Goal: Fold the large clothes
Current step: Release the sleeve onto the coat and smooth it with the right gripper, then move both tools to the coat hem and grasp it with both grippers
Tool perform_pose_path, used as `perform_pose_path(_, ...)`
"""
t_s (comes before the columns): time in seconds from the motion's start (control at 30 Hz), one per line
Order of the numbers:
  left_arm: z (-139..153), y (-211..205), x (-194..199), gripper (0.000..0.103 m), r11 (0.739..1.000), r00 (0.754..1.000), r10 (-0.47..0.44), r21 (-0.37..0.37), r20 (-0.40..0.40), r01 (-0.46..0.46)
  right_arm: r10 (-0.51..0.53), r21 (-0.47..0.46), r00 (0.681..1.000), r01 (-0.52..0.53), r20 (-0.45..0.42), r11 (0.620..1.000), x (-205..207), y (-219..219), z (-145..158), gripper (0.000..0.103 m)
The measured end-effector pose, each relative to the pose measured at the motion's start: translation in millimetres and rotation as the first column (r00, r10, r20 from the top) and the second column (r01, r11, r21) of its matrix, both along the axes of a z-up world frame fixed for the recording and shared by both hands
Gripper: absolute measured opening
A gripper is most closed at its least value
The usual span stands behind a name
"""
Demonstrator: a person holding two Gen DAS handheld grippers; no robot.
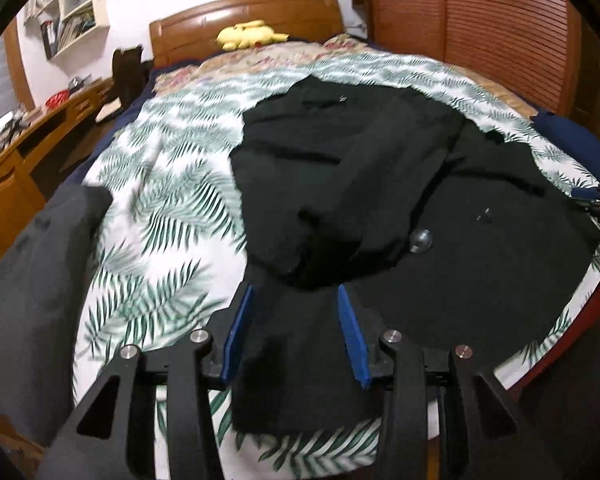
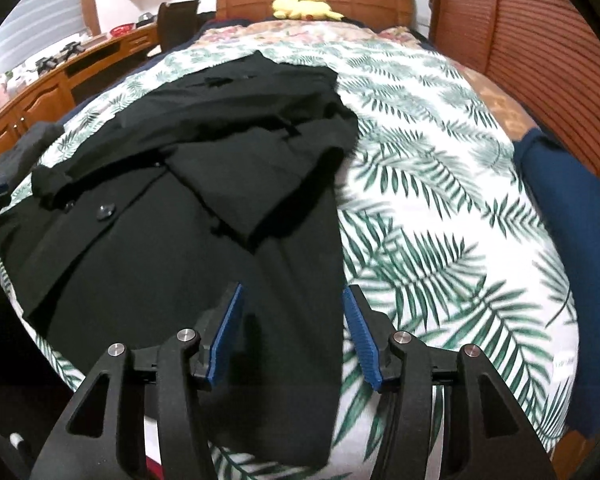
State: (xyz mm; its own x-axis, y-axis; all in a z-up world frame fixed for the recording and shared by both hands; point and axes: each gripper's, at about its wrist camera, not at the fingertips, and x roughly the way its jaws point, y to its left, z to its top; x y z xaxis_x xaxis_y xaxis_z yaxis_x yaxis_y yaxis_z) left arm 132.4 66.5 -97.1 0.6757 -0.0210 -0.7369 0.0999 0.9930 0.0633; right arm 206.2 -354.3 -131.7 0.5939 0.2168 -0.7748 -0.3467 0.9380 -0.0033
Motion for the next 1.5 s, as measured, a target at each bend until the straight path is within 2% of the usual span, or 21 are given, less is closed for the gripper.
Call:
perform_pose_path(0.13, -9, 11, -5, 0.042, 1.0, 0.999, 0.027, -0.001, -0.021, -0.027, -0.003, -0.001, 1.0, 0.003, -0.013, 1.0, -2, -4, -8, 0.053)
perform_pose_path(0.43, -22, 31, -7, 0.042, 0.994, 0.995, 0.082, -0.065, -0.05, -0.085, 0.023, -0.027, 0.999, -0.024, -0.029, 0.999, -6, -2, -12, 0.053)
perform_pose_path(0.67, -28, 35, -13, 0.042, 0.994, 0.992, 0.088, -0.056, -0.086, -0.093, 0.037, -0.047, 0.998, -0.039, -0.046, 0.998, -17, -3, -12, 0.054)
perform_pose_path(0.83, -31, 46, -20, 0.042, 0.991, 0.991, 0.085, -0.097, -0.106, -0.095, 0.043, -0.052, 0.998, -0.046, -0.054, 0.998, -24, -4, -13, 0.054)
perform_pose_path(1.03, -29, 49, -33, 0.042, 0.987, 0.991, 0.096, -0.117, -0.098, -0.107, 0.042, -0.038, 0.997, -0.044, -0.065, 0.998, -32, -5, -11, 0.054)
perform_pose_path(1.2, -31, 50, -44, 0.042, 0.98, 0.993, 0.083, -0.176, -0.084, -0.096, 0.048, -0.03, 0.996, -0.05, -0.078, 0.998, -39, -6, -12, 0.053)
perform_pose_path(1.37, -32, 51, -48, 0.04, 0.977, 0.994, 0.078, -0.195, -0.076, -0.092, 0.052, -0.02, 0.995, -0.054, -0.082, 0.998, -44, -7, -13, 0.052)
perform_pose_path(1.47, -31, 49, -49, 0.031, 0.975, 0.995, 0.065, -0.207, -0.075, -0.08, 0.053, -0.008, 0.995, -0.053, -0.087, 0.999, -43, -8, -15, 0.052)
perform_pose_path(1.5, -32, 48, -49, 0.024, 0.974, 0.996, 0.054, -0.216, -0.075, -0.069, 0.053, -0.007, 0.995, -0.054, -0.087, 0.999, -42, -8, -16, 0.052)
